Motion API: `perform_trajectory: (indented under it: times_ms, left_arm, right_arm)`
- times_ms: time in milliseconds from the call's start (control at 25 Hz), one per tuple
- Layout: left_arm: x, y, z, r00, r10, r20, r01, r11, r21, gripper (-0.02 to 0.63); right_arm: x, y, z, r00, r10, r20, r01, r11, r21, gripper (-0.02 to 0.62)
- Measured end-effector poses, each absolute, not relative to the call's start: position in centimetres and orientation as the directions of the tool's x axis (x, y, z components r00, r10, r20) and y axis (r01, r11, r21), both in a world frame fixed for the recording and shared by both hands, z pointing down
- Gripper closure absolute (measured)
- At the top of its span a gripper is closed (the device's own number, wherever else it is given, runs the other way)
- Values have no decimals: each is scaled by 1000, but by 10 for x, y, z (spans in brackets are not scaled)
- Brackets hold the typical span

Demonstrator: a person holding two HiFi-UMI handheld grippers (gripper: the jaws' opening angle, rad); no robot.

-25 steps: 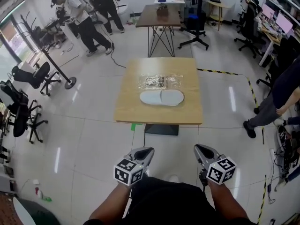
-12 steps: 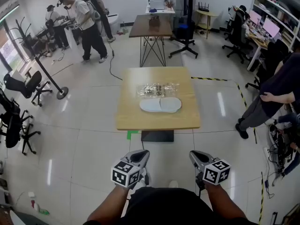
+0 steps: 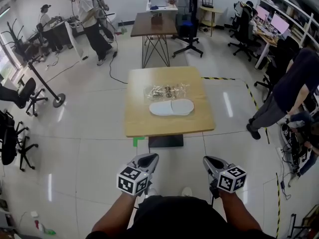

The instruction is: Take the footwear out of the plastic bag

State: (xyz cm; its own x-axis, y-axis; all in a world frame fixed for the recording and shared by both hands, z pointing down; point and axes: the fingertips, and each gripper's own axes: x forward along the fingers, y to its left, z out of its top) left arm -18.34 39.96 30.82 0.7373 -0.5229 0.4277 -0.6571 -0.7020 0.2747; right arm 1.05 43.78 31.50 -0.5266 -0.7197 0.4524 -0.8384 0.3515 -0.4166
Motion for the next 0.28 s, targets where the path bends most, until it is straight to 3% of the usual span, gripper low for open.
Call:
perform_trajectory:
  times_ms: [280]
  left_arm:
    - [-205,396,309,742,-523,420,-653,-707,273,600]
  right_arm:
    - [-7,438,318,-516,-729,451,-844,340,-416,595]
